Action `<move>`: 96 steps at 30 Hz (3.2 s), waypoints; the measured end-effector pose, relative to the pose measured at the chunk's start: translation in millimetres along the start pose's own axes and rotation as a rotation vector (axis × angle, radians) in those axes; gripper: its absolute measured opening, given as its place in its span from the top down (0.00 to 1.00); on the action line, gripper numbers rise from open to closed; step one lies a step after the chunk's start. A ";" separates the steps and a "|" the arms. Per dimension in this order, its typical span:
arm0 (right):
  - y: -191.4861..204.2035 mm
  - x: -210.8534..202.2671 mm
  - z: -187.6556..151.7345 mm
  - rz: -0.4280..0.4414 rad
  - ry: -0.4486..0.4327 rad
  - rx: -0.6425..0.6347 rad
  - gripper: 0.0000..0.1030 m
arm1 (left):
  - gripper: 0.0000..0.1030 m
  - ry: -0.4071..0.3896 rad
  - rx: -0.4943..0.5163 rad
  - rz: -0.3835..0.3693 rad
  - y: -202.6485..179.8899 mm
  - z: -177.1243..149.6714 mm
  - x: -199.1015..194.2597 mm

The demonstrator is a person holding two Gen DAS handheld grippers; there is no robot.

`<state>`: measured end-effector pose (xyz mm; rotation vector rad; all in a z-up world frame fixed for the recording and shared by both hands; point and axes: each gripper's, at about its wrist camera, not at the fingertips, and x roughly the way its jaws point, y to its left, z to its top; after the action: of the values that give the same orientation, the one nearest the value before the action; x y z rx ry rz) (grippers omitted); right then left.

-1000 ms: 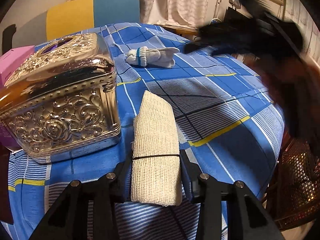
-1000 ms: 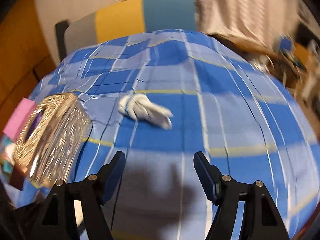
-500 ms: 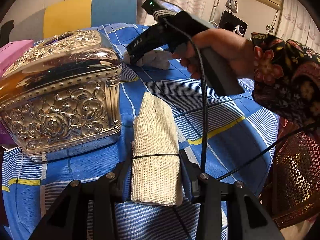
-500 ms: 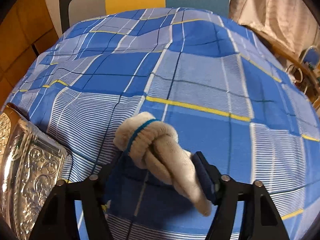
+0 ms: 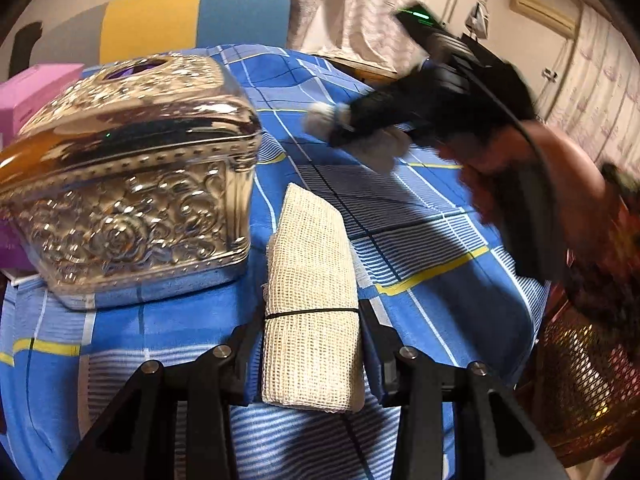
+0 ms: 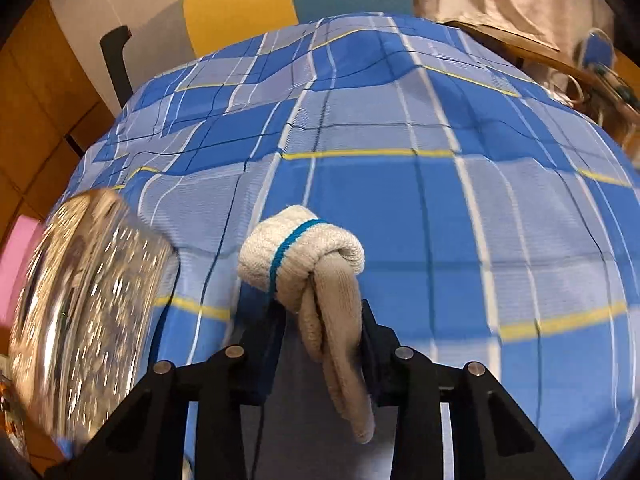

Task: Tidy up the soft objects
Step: 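Grasp the white knotted sock with the right tool while the left tool holds the gauze roll, then carry the gauze roll into the gold tray and open the left tool while the right tool holds the sock, then carry the white knotted sock into the gold tray and open the right tool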

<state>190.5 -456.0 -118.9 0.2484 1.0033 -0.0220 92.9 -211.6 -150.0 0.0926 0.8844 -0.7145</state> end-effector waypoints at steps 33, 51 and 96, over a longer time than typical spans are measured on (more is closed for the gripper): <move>39.0 -68.8 -137.7 0.059 -0.062 0.227 0.66 | 0.61 -0.185 -0.365 0.163 151.9 -36.9 -161.2; 49.4 -66.3 -146.0 0.043 -0.046 0.212 0.66 | 0.58 -0.241 -0.895 0.455 272.1 -45.8 -183.9; 326.7 -76.2 -81.8 0.362 -0.056 -0.334 0.66 | 0.35 -0.136 -0.504 0.593 219.6 -75.1 -227.8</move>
<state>124.6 -128.2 -32.9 0.1192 0.8786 0.4622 79.5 105.1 -77.1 -0.1389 0.8263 0.0633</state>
